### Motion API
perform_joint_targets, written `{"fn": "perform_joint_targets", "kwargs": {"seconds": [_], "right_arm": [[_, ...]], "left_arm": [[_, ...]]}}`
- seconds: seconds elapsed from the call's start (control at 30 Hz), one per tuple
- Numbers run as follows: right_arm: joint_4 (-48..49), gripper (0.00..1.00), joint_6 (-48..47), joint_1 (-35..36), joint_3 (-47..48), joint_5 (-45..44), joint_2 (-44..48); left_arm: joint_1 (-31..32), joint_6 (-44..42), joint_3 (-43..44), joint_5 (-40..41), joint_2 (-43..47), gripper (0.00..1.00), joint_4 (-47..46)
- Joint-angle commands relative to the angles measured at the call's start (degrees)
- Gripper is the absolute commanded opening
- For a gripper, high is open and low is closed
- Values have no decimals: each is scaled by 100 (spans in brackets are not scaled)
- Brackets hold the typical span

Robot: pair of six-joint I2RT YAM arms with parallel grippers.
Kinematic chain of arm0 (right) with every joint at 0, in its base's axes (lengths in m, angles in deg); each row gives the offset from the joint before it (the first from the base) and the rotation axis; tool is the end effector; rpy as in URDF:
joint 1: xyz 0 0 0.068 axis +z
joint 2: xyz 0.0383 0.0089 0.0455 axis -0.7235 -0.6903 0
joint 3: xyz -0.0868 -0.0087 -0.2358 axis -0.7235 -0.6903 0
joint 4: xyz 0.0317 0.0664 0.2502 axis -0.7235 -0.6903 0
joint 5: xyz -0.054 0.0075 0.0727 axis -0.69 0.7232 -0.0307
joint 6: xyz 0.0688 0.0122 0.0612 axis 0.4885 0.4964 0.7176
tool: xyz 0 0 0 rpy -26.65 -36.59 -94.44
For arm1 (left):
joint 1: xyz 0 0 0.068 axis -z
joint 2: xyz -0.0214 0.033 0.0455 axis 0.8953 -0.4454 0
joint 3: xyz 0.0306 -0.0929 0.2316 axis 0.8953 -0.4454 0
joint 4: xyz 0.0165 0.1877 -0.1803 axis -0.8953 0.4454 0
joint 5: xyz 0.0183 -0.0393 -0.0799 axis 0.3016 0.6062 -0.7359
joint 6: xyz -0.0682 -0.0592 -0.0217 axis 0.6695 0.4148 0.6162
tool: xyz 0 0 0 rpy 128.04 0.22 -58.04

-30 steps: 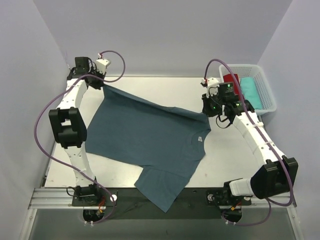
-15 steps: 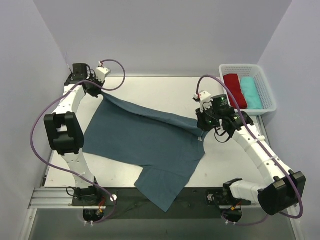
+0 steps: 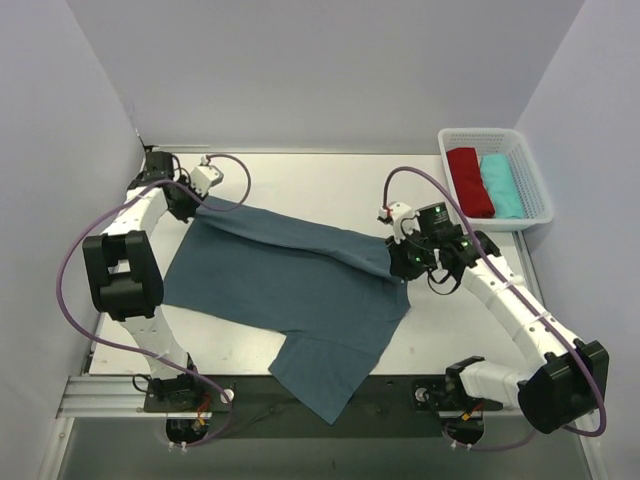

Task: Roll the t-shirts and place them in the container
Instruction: Fold the T-shirt at the center of the board.

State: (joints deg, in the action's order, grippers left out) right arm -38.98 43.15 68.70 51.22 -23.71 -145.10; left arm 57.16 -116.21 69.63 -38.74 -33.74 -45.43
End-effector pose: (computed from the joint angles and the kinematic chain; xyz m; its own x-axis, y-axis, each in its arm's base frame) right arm 0.2619 0.1392 0.2466 -0.4552 -0.4184 -0.7859 -0.7223 0.6897 0.0512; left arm 0.4248 0.0269 0.1729 -0.5435 0.6503 -0.5309 0.6207 0.7370 0.2674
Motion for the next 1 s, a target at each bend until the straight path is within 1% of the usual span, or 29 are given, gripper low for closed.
{"fn": "perform_joint_targets", "kwargs": {"seconds": [0.0,0.27,0.3,0.33,0.37,0.4,0.47,0.5,0.57,0.6,0.63,0.67,0.73,0.77,0.8,0.83,0.87,0.93,0.97], "right_arm": [[-321,0,-210,182,-99,420,224],[-471,0,-754,594,-283,780,251],[-489,8,-799,630,-309,798,242],[-498,21,-825,648,-362,825,233],[-498,37,-825,648,-397,851,207],[-602,41,-834,648,-372,860,181],[-726,47,-738,631,-249,895,154],[-779,49,-642,517,-161,904,137],[-762,52,-457,350,120,991,-20],[-753,52,-448,245,225,1001,-143],[-744,52,-508,200,479,1001,-293],[-735,52,-544,130,603,1027,-651],[-551,52,-588,-125,814,1106,-1030],[-455,52,-588,-221,989,1132,-1415],[-315,52,-597,-292,1122,1193,-1611],[-261,53,-588,-379,1245,1194,-1821],[-200,53,-519,-415,1498,1211,-2206],[-94,54,-491,-485,1719,1299,-2560],[-85,54,-587,-477,1903,1317,-2840]], "left_arm": [[-64,-390,-202,114,322,0,-2],[-152,-514,-1019,325,489,0,-440],[-160,-566,-1047,360,472,0,-441],[-169,-566,-1064,413,428,0,-432],[-161,-523,-1038,509,358,4,-424],[-187,-418,-995,545,349,11,-415],[-283,-321,-942,597,453,18,-493],[-336,-190,-941,633,524,23,-598],[-389,-14,-924,755,821,28,-974],[-398,283,-924,817,928,33,-1125],[-398,408,-924,878,1016,41,-1248],[-389,514,-915,1010,1130,44,-1493],[-372,909,-872,1281,1157,48,-1653],[-354,1041,-819,1344,1088,49,-1610],[-354,1338,-731,1362,1052,49,-1506],[-354,1471,-565,1223,1008,49,-1339],[-345,1594,-459,1083,912,49,-929],[-275,1955,-327,680,824,49,-540],[-231,2069,-204,625,693,48,-207]]}}
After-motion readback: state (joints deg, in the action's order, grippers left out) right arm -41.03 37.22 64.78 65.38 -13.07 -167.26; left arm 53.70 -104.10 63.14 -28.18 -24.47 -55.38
